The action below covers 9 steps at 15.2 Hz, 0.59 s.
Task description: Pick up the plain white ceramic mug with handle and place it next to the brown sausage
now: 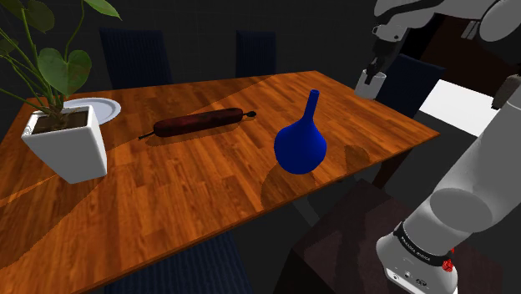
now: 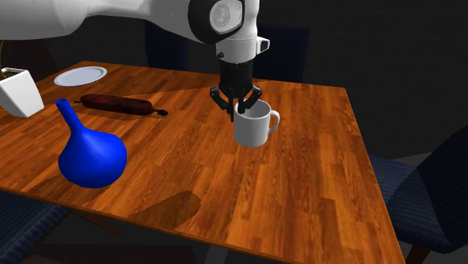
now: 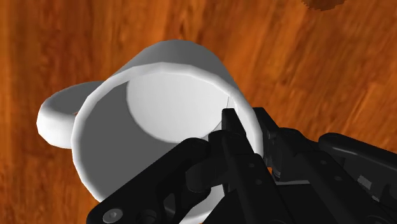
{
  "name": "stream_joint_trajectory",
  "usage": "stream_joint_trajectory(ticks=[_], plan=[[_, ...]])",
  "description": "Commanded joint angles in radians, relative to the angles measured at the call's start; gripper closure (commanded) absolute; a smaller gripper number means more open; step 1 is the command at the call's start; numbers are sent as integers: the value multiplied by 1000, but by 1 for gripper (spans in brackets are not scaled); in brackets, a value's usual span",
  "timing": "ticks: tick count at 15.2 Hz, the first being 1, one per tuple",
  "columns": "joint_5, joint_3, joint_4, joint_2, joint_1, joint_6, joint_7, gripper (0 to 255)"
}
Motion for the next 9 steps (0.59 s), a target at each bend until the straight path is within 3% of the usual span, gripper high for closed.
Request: stream_joint_trajectory(ticks=[1, 9], plan=[[-8, 11, 1, -12, 15, -10, 28, 255], [-37, 103, -45, -57, 119, 1, 230, 255]])
